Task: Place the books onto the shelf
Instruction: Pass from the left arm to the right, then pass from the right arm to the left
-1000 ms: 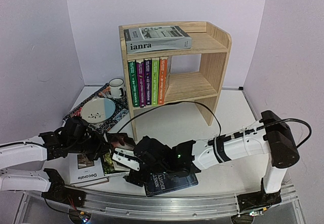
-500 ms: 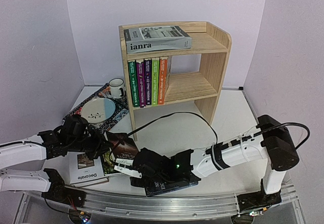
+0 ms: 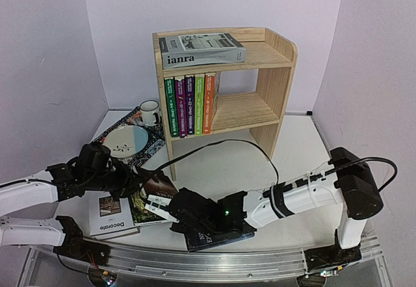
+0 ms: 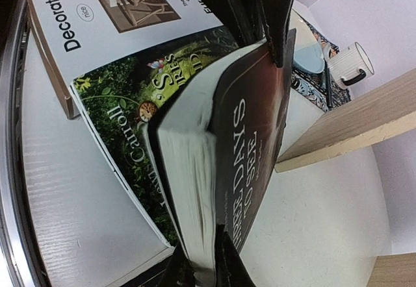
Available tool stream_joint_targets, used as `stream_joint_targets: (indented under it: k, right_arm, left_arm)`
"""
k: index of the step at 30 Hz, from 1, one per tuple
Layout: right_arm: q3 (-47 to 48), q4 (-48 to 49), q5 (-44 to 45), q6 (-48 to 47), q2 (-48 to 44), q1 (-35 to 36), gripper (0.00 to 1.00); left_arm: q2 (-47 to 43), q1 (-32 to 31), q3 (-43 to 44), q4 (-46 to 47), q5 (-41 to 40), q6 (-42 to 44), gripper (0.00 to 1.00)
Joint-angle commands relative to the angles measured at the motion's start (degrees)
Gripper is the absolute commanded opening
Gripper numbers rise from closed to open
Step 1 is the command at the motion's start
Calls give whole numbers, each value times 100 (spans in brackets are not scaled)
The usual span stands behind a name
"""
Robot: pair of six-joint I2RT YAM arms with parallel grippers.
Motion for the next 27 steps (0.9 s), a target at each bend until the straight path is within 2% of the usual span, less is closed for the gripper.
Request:
stream_joint_targets:
  k: [1,4,6,8,13,19,21,23,27]
  right_arm:
    - [47,116,419,298,-618,-7,0]
    - [41,-61,383,451,-866,-45,0]
    - [79,-345,217,628,-1051,-146,0]
    - [163,-750,7,858,-1249,-284,0]
    - [467,-1827,-814,1363,-1763,-746,0]
    - [856,-2885,-2141,2148,-2422,-1416,0]
    - [1048,-3192,-2475,2284,-2479,-1565,0]
    - [1218,-3438,-2667,2405,-2505,-1664,0]
    - [1472,-3597,-3550,2697,-2466,-1878,0]
  left_arm:
    - [-333,-15,582,315,-12,334,37]
    - [-390,-16,848,108,-182,814,51]
    - [-426,-15,1126,-215,-416,1283,64]
    - [-424,-24,1544,-639,-698,1885,72]
    - [-272,-15,2450,-1069,-753,3584,77]
    - [-400,-15,3012,-762,79,6048,84]
    - [-307,-16,3155,-657,416,6523,85]
    - [-201,-17,3205,-492,655,6819,99]
    - [-192,-16,2933,211,1470,7351,100]
